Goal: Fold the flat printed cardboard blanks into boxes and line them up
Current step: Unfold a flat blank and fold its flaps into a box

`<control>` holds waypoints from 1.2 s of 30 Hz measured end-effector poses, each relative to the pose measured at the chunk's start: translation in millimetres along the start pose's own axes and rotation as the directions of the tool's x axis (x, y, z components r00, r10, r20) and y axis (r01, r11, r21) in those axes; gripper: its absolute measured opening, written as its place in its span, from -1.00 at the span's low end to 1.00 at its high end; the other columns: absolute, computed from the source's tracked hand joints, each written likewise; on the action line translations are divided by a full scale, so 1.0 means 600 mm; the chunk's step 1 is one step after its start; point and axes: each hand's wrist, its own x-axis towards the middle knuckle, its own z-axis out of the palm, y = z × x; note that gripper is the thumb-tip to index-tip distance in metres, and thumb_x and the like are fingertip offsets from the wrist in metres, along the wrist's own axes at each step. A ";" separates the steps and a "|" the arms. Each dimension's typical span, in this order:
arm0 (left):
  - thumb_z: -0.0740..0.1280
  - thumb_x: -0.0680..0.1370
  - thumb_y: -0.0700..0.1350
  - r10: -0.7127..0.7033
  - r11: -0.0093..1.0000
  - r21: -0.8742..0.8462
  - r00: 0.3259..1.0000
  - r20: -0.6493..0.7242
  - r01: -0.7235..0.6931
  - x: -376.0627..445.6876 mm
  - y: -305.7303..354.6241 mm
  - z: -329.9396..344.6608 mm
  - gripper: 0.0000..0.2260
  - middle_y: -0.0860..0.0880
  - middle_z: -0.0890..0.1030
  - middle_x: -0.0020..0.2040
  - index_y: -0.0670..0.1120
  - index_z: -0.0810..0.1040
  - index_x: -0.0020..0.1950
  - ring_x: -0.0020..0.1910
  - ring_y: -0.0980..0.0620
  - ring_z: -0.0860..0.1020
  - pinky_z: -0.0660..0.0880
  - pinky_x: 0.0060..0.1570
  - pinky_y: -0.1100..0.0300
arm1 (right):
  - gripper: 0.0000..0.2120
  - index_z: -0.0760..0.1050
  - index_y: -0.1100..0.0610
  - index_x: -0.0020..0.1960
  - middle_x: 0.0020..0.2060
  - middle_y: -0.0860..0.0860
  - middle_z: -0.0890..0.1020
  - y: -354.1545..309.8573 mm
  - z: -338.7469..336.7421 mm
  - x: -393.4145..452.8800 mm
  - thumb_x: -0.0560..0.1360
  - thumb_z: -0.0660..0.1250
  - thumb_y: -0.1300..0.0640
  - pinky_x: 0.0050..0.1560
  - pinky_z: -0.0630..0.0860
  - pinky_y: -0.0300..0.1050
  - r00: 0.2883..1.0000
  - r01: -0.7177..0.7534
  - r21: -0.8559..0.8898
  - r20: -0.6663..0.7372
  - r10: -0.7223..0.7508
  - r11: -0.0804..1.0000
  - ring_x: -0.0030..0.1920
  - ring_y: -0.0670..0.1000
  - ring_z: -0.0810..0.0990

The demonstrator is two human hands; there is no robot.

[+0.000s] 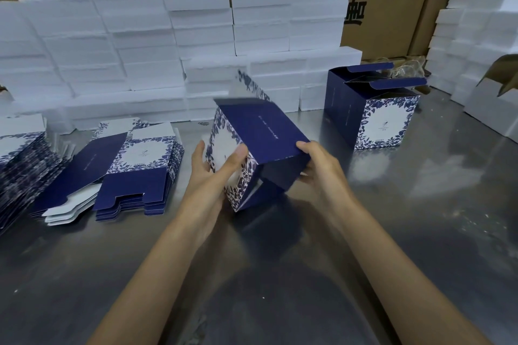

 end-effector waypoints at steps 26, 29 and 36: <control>0.20 0.67 0.10 0.327 0.866 0.409 0.945 -0.027 -0.289 -0.027 0.002 0.030 -0.78 0.14 0.52 0.22 0.24 0.62 0.19 0.19 0.28 0.53 0.41 0.22 0.23 | -0.32 0.31 -0.38 0.45 0.28 -0.48 0.48 -0.004 0.015 -0.021 0.39 0.47 -0.13 0.35 0.42 -0.20 0.975 0.223 -0.088 0.040 -0.221 0.971 0.33 -0.35 0.46; 0.25 0.67 -0.05 0.322 0.851 0.449 0.946 -0.032 -0.274 -0.024 0.015 0.032 -0.81 0.04 0.60 0.07 0.12 0.65 0.13 -0.07 0.18 0.56 0.44 -0.02 0.30 | -0.36 0.33 -0.38 0.44 0.19 -0.56 0.50 -0.002 0.016 -0.021 0.42 0.44 -0.07 0.09 0.50 -0.41 0.973 0.228 -0.055 0.047 -0.226 0.972 0.22 -0.41 0.51; 0.26 0.64 -0.19 0.163 0.748 0.637 0.982 0.096 -0.186 0.019 0.062 0.031 -0.84 -0.14 0.45 -0.31 0.05 0.58 0.02 -0.40 0.02 0.36 0.34 -0.41 0.33 | -0.41 0.37 -0.39 0.41 0.15 -0.52 0.55 0.000 0.013 -0.016 0.47 0.43 -0.01 -0.09 0.47 -0.54 0.979 0.203 -0.023 0.024 -0.202 0.979 0.14 -0.40 0.56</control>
